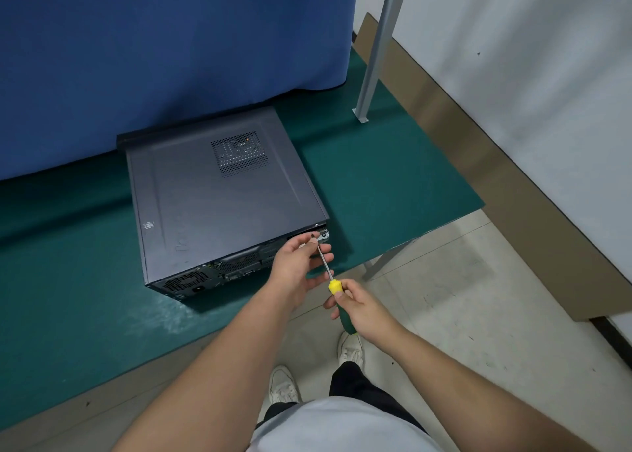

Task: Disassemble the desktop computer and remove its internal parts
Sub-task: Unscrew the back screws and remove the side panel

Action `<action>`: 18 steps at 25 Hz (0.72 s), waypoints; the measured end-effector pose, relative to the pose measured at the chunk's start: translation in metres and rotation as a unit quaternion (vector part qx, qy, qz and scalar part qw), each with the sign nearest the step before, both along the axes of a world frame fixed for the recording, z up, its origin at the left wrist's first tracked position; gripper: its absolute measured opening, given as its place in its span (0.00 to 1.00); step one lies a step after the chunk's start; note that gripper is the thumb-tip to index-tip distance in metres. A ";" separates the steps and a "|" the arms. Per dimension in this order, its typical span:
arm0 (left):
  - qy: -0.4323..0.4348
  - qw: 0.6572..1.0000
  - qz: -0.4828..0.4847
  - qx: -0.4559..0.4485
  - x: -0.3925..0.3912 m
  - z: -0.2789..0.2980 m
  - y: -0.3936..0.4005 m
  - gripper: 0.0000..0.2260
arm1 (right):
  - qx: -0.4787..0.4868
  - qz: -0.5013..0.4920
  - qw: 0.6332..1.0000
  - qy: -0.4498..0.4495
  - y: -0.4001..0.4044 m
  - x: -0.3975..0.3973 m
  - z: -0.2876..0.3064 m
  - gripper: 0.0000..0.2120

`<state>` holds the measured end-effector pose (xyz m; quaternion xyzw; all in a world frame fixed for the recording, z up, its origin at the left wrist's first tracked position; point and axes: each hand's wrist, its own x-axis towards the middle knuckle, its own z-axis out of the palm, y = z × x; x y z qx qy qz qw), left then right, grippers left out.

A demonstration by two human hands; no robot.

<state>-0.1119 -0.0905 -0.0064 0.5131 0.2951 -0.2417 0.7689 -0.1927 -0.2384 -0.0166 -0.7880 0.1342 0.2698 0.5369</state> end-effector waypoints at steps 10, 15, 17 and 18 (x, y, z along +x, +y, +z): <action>0.045 0.997 0.063 -0.006 0.020 -0.019 -0.023 0.09 | 0.007 -0.002 0.999 0.053 -0.022 0.026 -0.003 0.08; 0.041 0.996 0.076 -0.015 0.023 -0.019 -0.026 0.08 | 0.007 -0.003 0.998 0.056 -0.024 0.031 -0.005 0.09; 0.042 0.996 0.082 -0.012 0.023 -0.019 -0.027 0.08 | 0.013 -0.008 0.998 0.058 -0.025 0.032 -0.005 0.09; 0.042 0.996 0.082 -0.010 0.024 -0.019 -0.026 0.07 | 0.016 -0.008 0.998 0.060 -0.024 0.033 -0.004 0.09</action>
